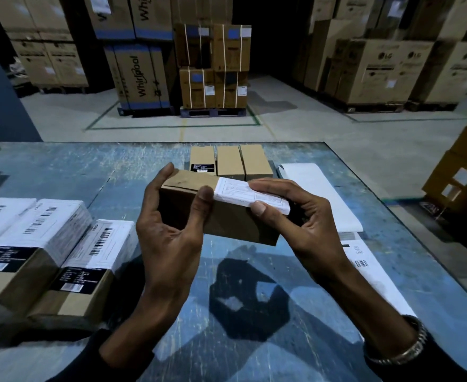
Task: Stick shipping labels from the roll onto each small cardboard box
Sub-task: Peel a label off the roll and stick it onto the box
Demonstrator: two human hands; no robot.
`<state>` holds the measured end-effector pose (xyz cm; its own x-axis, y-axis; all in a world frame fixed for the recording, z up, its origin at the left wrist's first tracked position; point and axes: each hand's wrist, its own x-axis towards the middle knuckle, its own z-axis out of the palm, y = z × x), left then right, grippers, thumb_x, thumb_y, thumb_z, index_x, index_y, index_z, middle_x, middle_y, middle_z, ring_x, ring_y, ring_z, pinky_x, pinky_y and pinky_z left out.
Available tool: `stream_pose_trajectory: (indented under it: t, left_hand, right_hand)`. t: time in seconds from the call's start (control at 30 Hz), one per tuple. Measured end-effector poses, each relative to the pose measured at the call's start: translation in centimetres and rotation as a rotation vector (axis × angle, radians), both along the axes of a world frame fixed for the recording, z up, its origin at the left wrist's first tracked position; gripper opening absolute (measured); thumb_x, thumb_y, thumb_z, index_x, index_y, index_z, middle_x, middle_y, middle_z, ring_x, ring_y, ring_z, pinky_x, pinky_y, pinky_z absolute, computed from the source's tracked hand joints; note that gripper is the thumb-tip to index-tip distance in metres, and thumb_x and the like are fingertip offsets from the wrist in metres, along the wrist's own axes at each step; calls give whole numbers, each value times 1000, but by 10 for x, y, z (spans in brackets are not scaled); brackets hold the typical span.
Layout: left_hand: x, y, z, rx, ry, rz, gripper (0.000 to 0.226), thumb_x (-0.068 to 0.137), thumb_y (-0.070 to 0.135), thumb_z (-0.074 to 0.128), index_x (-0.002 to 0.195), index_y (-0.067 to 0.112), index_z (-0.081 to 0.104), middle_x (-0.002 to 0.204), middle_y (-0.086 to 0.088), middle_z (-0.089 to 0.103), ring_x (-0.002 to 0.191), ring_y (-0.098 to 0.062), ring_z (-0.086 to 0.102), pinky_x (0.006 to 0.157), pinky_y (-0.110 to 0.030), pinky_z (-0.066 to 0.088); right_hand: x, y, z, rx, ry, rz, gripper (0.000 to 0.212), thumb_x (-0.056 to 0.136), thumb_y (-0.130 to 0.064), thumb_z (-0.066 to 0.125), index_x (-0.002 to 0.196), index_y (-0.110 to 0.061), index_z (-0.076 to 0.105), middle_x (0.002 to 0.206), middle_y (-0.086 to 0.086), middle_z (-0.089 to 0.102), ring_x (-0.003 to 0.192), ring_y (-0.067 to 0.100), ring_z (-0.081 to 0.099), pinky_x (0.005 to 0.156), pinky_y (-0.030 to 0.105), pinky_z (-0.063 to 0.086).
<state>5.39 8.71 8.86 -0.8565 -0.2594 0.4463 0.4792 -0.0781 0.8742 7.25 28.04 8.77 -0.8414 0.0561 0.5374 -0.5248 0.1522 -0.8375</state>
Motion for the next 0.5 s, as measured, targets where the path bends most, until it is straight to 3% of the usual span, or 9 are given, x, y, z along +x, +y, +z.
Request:
stream_pose_trajectory:
  t: [0.1, 0.23, 0.37, 0.5]
  left_hand:
    - [3, 3, -2, 7, -29, -3, 59, 90, 27, 80, 144, 20, 58, 125, 15, 70, 122, -4, 67, 106, -41, 59]
    - [5, 6, -4, -1, -43, -5, 58, 88, 28, 80, 141, 19, 58, 124, 9, 70, 118, -5, 69, 105, -41, 59]
    - [1, 7, -6, 80, -138, -67, 63, 81, 41, 79, 139, 25, 59, 123, 7, 73, 118, -9, 71, 105, -45, 59]
    - [-9, 2, -5, 146, -236, -95, 59, 79, 39, 78, 135, 25, 63, 110, 12, 79, 110, -8, 74, 102, -48, 61]
  right_hand:
    - [0, -7, -4, 71, -24, -73, 31, 98, -34, 71, 126, -22, 75, 129, -2, 69, 125, 17, 65, 101, 31, 57]
    - [2, -18, -5, 37, -24, -216, 39, 89, -58, 79, 119, -33, 74, 120, -12, 69, 118, 8, 67, 92, 26, 60]
    - [1, -16, -5, 9, -40, -218, 39, 87, -44, 80, 123, -31, 70, 118, -13, 72, 113, 7, 70, 85, 24, 61]
    - [-1, -11, -5, -54, -99, -136, 37, 95, -36, 74, 130, -25, 72, 125, -3, 74, 115, 13, 70, 80, 29, 64]
